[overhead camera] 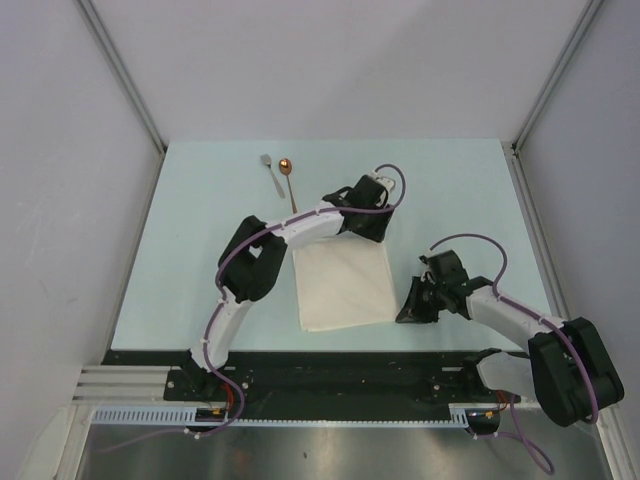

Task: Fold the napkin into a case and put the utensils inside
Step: Turn over the upper triangle folded napkin at the center of the board.

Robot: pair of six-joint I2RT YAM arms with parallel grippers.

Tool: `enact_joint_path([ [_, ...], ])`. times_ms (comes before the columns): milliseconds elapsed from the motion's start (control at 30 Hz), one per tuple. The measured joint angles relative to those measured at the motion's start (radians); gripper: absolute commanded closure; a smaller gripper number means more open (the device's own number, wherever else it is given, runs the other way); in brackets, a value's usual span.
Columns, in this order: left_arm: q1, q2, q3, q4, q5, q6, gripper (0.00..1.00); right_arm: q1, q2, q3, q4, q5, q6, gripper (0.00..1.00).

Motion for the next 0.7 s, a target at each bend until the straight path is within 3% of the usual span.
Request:
enact_joint_path([
  [200,0.021,0.027,0.019,-0.003,0.026,0.015,0.52,0.0,-0.009,0.0,-0.009,0.009,0.0,0.93],
  [300,0.026,0.044,0.027,-0.006,0.058,0.014,0.69,0.0,-0.009,0.0,-0.009,0.009,0.0,0.93],
  [333,0.026,0.05,0.029,-0.005,0.068,0.014,0.84,0.0,-0.009,0.0,-0.009,0.01,0.0,0.94],
  [433,0.026,0.056,0.035,-0.005,0.097,0.014,1.0,0.0,-0.009,0.001,-0.009,0.011,0.0,0.95],
  [600,0.025,0.056,0.03,0.025,0.103,0.014,0.97,0.0,-0.009,0.001,-0.01,0.031,0.004,0.97],
  [667,0.025,0.055,0.025,0.039,0.102,0.013,0.76,0.0,-0.01,0.001,-0.01,0.038,0.008,0.91],
  [700,0.025,0.055,0.025,0.04,0.102,0.012,0.59,0.0,-0.01,0.001,-0.01,0.04,0.012,0.87],
])
